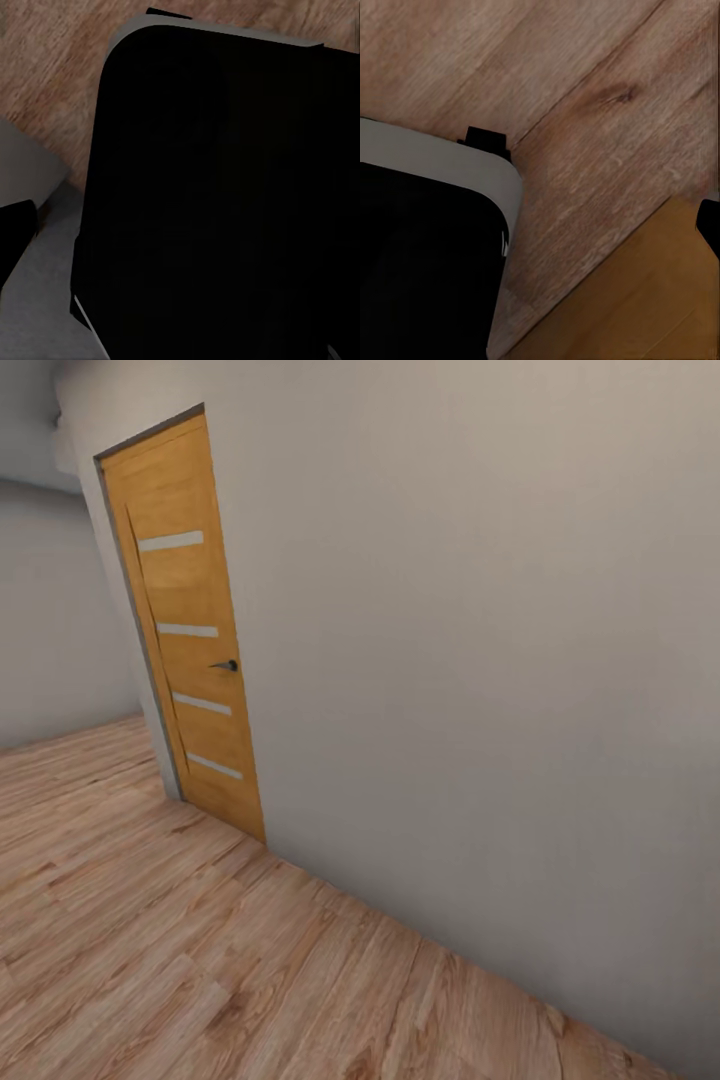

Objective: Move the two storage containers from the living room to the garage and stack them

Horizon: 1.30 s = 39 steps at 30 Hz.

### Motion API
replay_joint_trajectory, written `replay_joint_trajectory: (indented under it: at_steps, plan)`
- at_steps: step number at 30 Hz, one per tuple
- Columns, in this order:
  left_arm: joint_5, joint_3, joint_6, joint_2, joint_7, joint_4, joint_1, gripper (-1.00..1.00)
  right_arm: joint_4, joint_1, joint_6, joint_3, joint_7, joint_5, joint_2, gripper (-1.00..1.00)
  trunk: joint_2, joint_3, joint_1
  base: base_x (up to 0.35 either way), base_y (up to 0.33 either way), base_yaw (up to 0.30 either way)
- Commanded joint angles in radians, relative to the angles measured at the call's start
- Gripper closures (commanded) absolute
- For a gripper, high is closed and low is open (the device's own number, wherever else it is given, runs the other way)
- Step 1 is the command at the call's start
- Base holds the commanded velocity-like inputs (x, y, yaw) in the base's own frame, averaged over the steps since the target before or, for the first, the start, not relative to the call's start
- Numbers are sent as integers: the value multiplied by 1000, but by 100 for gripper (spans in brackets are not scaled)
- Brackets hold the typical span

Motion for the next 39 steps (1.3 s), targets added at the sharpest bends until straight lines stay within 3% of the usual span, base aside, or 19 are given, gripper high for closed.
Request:
replay_joint_trajectory:
  at_steps: [1, 15, 24, 28, 39]
  plan:
    - [6, 6, -1, 0, 0, -2, 1, -100, 3, -1, -5, 5, -2, 0, 0, -100, 0, -1, 1, 320, 0, 1]
    - [6, 7, -1, 0, 1, -2, 1, -100, 3, -1, -5, 7, -2, 0, 0, -100, 0, -1, 1, 320, 0, 16]
    - [6, 6, -1, -2, 2, -2, 1, -100, 3, -1, 3, 6, -3, -6, 4, -100, 0, -1, 1, 320, 0, 248]
    - [6, 6, -1, -2, 2, -2, 1, -100, 3, -1, -2, 8, -3, -4, 19, -100, 0, -1, 1, 320, 0, 277]
    - [6, 7, -1, -1, 2, -2, 1, -100, 3, -1, -7, -5, -5, -11, 19, -100, 0, -1, 1, 309, 0, 279]
